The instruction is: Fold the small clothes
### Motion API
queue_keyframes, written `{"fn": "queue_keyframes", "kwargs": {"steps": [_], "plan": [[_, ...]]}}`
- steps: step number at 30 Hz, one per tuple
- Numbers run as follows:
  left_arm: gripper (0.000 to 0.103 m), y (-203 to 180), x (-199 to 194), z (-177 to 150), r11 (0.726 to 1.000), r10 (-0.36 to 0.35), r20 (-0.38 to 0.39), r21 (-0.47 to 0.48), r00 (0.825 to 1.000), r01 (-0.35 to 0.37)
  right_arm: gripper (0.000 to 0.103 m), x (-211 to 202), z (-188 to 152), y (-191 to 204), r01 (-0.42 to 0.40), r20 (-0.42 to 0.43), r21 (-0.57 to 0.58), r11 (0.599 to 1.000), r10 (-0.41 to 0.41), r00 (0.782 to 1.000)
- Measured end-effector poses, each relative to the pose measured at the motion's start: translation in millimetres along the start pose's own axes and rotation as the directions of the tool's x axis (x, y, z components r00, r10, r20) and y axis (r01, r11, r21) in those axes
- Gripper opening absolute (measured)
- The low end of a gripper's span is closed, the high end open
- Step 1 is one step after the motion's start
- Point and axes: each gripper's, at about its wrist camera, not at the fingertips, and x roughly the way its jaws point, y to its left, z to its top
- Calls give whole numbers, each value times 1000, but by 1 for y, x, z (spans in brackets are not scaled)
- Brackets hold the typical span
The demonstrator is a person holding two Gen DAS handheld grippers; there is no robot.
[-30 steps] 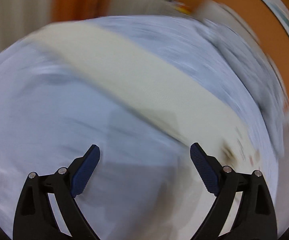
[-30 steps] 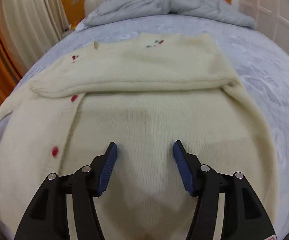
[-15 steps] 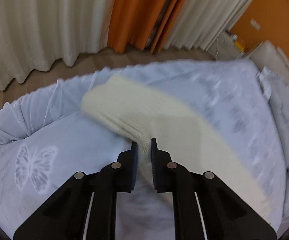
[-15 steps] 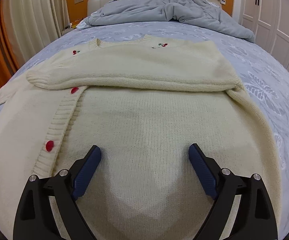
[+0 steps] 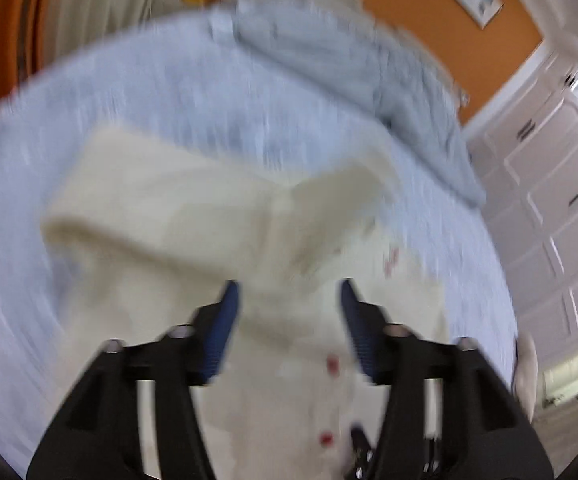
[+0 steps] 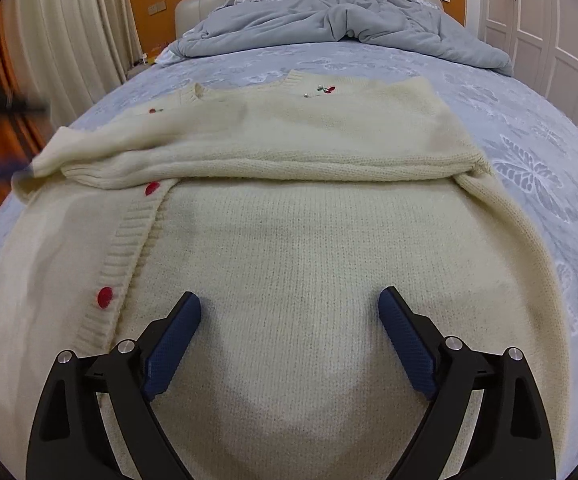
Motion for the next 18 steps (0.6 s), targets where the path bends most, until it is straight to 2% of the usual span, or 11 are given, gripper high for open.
{"fn": "queue_keyframes", "kwargs": {"steps": [2,4,6,7,9,10,12,13,15,17,18], "plan": [[63,14,11,-25,999,-1,-41,-44,999,-1,91,-1,2,-2,-19,-12,9,1000,19,1000],[66,40,7,-37,993,-1,-40,-117,999,-3,88,-8,8,-4,-38,-15,28,999,38,999],[69,74,-1,-39,975,17,-26,-221,1000,-23,82,-21,22,-7,-78,32,75,994,76,997],[69,87,-4,-36,965,22,-20,-262,1000,-26,82,-29,39,-8,-115,76,117,986,106,991],[69,108,-14,-24,944,41,5,-329,999,-37,84,-26,70,-5,-148,85,144,979,136,987],[69,117,-16,-14,937,52,18,-347,998,-43,86,-15,86,-3,-166,46,151,974,161,986],[73,122,-17,8,929,66,49,-367,997,-44,86,31,120,3,-190,-107,205,960,215,971],[74,123,-13,19,924,69,57,-380,996,-43,86,47,128,3,-180,-127,240,954,215,968],[75,129,-2,34,902,26,58,-433,998,2,86,70,137,4,-148,-154,287,946,198,968],[75,140,17,43,850,-7,48,-525,999,31,75,89,141,7,-153,-185,337,929,225,957],[73,152,20,40,822,2,54,-569,999,29,54,94,143,12,-148,-186,338,929,221,957]]}}
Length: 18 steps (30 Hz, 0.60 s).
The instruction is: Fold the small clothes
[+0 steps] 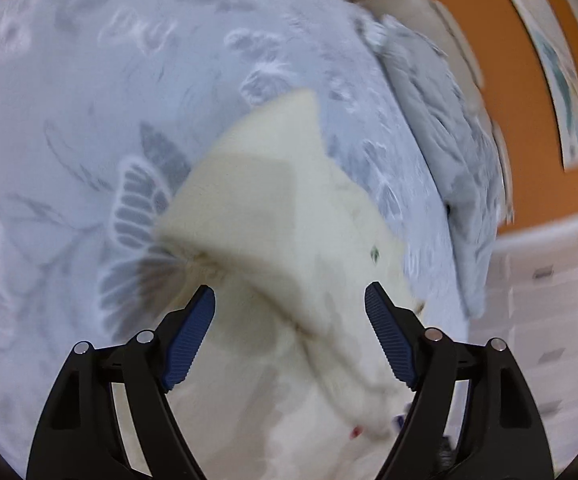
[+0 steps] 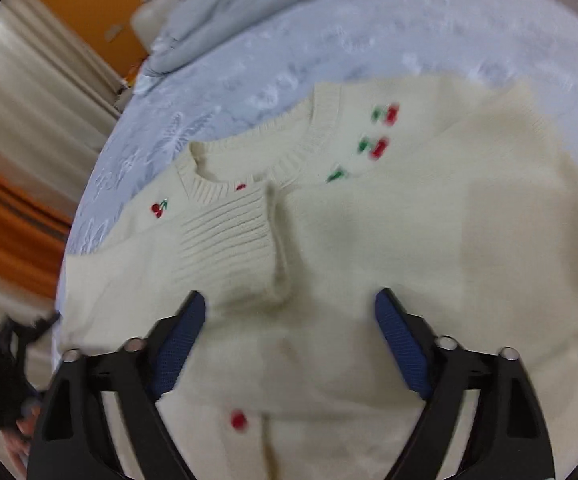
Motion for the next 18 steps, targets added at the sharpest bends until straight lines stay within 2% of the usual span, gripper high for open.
{"fn": "queue_keyframes", "kwargs": {"steps": [1,2,3,4,5,6,8,10,12,13,14,15,16,18], "plan": [[68,5,1,-1,1000,4,15,-31,1000,-4,11,0,4,7,-28,-3,-23,999,28,1000],[51,8,4,1,998,16,45,-60,999,-14,7,-7,8,11,-43,16,-29,999,43,999],[23,9,4,4,998,25,58,-54,998,-22,6,-22,15,14,-95,70,-30,995,97,993],[12,5,4,7,999,30,65,-23,997,-29,5,-48,21,17,-163,150,-40,986,168,974],[10,2,2,10,1000,30,74,4,997,-30,5,-68,24,18,-187,209,-53,981,194,958],[9,-7,-6,12,999,-5,107,54,994,-1,4,-86,25,17,-201,261,-67,977,212,942],[9,-26,-23,12,986,-56,162,165,985,29,2,-113,26,6,-181,344,-96,979,203,917],[10,-33,-26,9,975,-81,152,216,985,47,2,-104,26,-16,-79,338,-76,994,100,936],[13,-36,-8,-1,966,-73,72,254,995,53,2,-59,22,-48,28,205,-16,999,-24,978],[13,-36,5,-10,960,-33,42,279,999,20,2,-46,19,-55,60,159,-16,998,-57,986],[12,-35,11,-17,957,-3,29,290,1000,-5,2,-40,13,-62,75,137,-20,997,-72,988],[13,-30,25,-29,955,44,10,292,999,-45,2,-44,9,-64,60,148,-18,998,-57,987],[13,-25,29,-36,959,61,1,279,998,-59,2,-48,6,-65,34,155,-7,999,-32,987],[15,-12,33,-43,976,48,5,213,999,-48,3,-43,5,-64,17,109,0,1000,-17,994]]}}
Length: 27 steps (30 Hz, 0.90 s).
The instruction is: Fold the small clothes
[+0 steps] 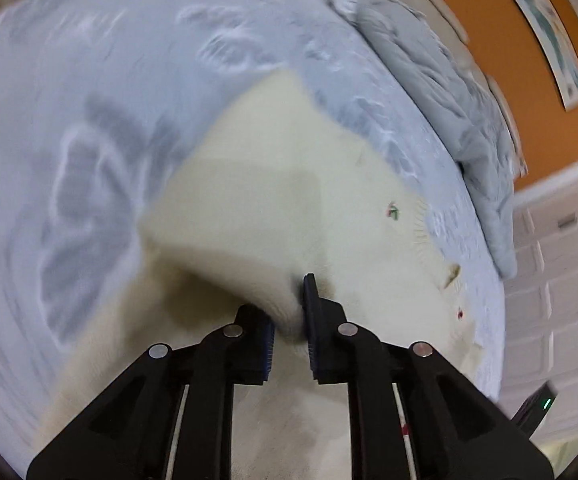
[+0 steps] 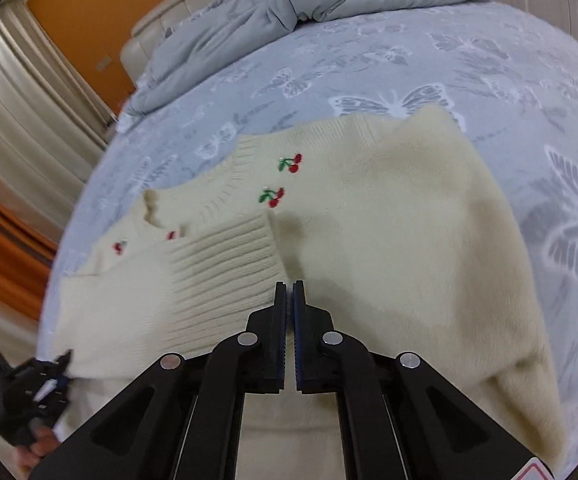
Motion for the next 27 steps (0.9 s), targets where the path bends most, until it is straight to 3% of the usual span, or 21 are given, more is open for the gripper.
{"fn": "queue_keyframes", "kwargs": {"steps": [2,4,5,6,7,8,9,11,12,13,15,17,19,20,21,22,23,26,27], "plan": [[16,4,-2,-2,1000,-9,8,-10,1000,9,7,-12,-1,2,36,9,2,999,-36,999],[22,1,-10,-1,999,21,2,25,1000,-21,14,-36,-4,5,50,94,-14,999,-48,994],[30,0,-21,-2,999,35,9,31,999,-35,15,-46,-3,10,37,120,-32,999,-33,992],[40,-1,-31,-3,999,29,17,36,999,-29,27,-48,0,15,30,127,-47,998,-24,992],[44,-2,-44,-3,999,2,25,40,1000,-3,49,-47,2,22,29,124,-64,998,-20,992],[53,-4,-57,0,999,-18,37,47,999,16,57,-41,4,29,31,113,-93,995,-21,993],[62,-3,-63,3,998,-18,50,55,999,15,58,-32,4,37,44,111,-124,991,-31,993],[69,-9,-74,7,996,1,96,86,995,-10,35,-17,0,47,23,80,-182,983,-8,997],[69,-10,-72,10,995,12,102,96,995,-22,3,-9,-1,53,2,53,-212,977,10,999],[69,-12,-67,13,994,30,106,97,994,-41,0,0,-6,58,1,33,-247,969,7,999],[67,-13,-56,16,995,31,106,93,994,-41,0,31,-15,55,81,-46,-297,951,-99,994],[67,-17,-37,16,986,77,85,143,993,-89,0,26,-12,58,81,-37,-274,958,-94,995],[61,-15,-10,12,956,204,52,206,978,-210,0,5,-8,59,57,4,-220,974,-57,998],[61,-14,-5,10,948,219,51,227,974,-225,0,-6,-10,57,15,38,-206,979,-7,999],[61,-18,-5,6,931,233,77,269,969,-245,0,-4,-11,56,31,38,-210,977,-23,999],[61,-20,-5,5,925,240,81,283,967,-254,0,15,-15,49,98,-32,-228,969,-108,994],[62,-20,-6,3,920,243,83,296,966,-257,0,23,-19,42,88,-67,-233,969,-106,992],[62,-16,-8,2,918,234,77,310,969,-246,0,-3,-15,40,79,-18,-188,979,-84,996],[62,-17,-12,2,920,233,71,307,970,-244,13,-15,-16,38,64,8,-175,982,-64,998]]}}
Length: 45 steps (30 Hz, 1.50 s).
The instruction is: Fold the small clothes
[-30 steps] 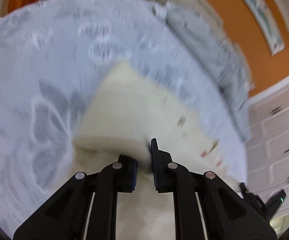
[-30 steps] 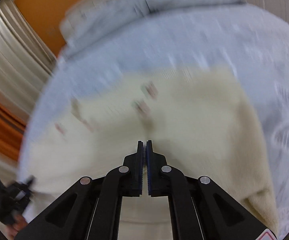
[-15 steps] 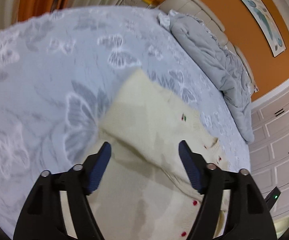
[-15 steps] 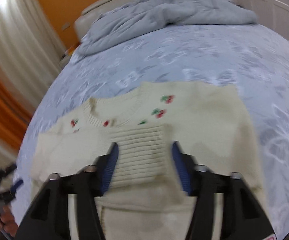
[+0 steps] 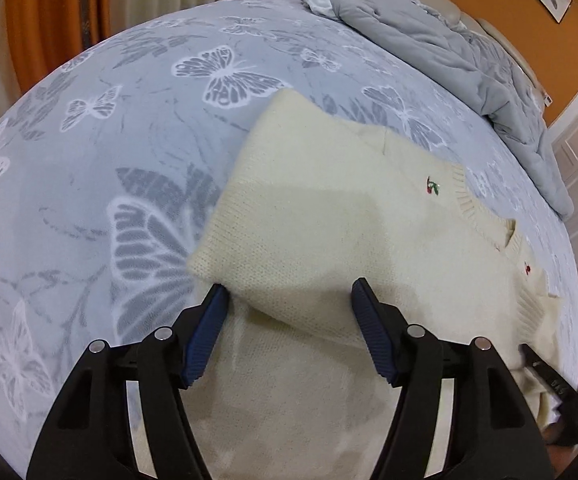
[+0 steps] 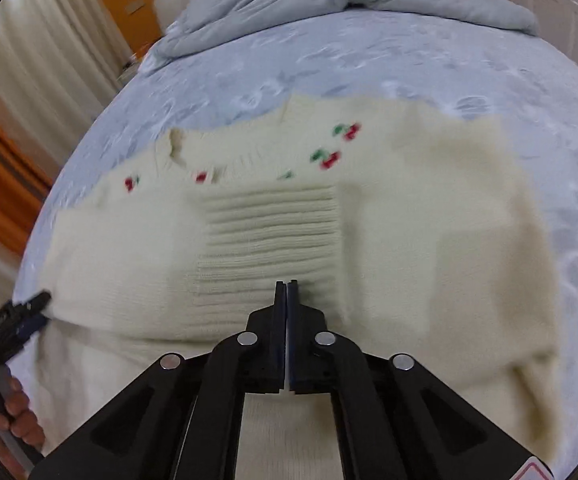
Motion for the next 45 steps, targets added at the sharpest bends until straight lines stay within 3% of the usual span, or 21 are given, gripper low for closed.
{"fn": "queue_keyframes", "kwargs": {"steps": [2,4,5,8,10,13,15,17,20,23,27,29,31,32,38,40,42,45], "plan": [[64,6,-15,0,999,-35,0,-27,999,35,20,-15,-7,-7,-9,42,8,1000,8,999],[68,11,-27,-3,998,-50,12,-25,999,50,52,-1,-9,-19,20,10,40,999,-21,1000],[69,14,-33,-5,999,-49,21,-18,999,50,56,6,-10,-23,23,-13,61,998,-23,1000],[70,22,-26,-11,1000,2,-9,-6,1000,-2,54,22,-9,-34,-29,-13,133,991,31,999],[70,31,-16,-15,998,13,-41,-56,999,-15,9,24,-3,-28,-74,-29,130,989,78,997],[70,29,-15,-17,999,36,-28,-36,999,-37,8,-13,7,-12,-73,109,61,995,66,992],[70,21,-13,-19,997,72,-31,24,997,-71,8,-9,6,-12,6,112,26,1000,-9,994],[70,17,-11,-21,993,94,-25,68,995,-92,10,32,-3,-20,79,-57,-7,997,-80,995],[70,11,-11,-25,986,127,-11,114,992,-125,12,10,-4,-21,63,-19,25,998,-62,998],[70,10,-15,-27,986,127,-17,109,992,-124,12,-26,-15,-23,-11,28,76,997,9,1000],[70,12,-24,-32,986,125,-27,113,992,-121,16,-71,-58,-26,37,49,44,998,-39,998],[70,13,-31,-36,985,132,-30,120,991,-128,22,-88,-79,-34,77,40,32,997,-78,996],[70,14,-43,-44,980,145,-27,139,989,-140,48,-107,-101,-43,113,31,49,992,-115,993],[70,13,-49,-47,976,160,-19,153,987,-155,53,-120,-117,-47,129,24,47,991,-130,991],[70,7,-92,-77,925,246,41,287,968,-248,65,-159,-183,-53,262,-38,-42,964,-264,964],[76,8,-109,-93,907,264,45,328,963,-264,72,-167,-200,-62,275,-53,-36,961,-277,959],[91,15,-123,-108,907,256,21,340,966,-248,74,-170,-216,-74,292,-76,-2,956,-291,954],[96,37,-139,-136,946,186,-75,282,980,-158,74,-164,-225,-89,288,-123,61,956,-279,952]]}}
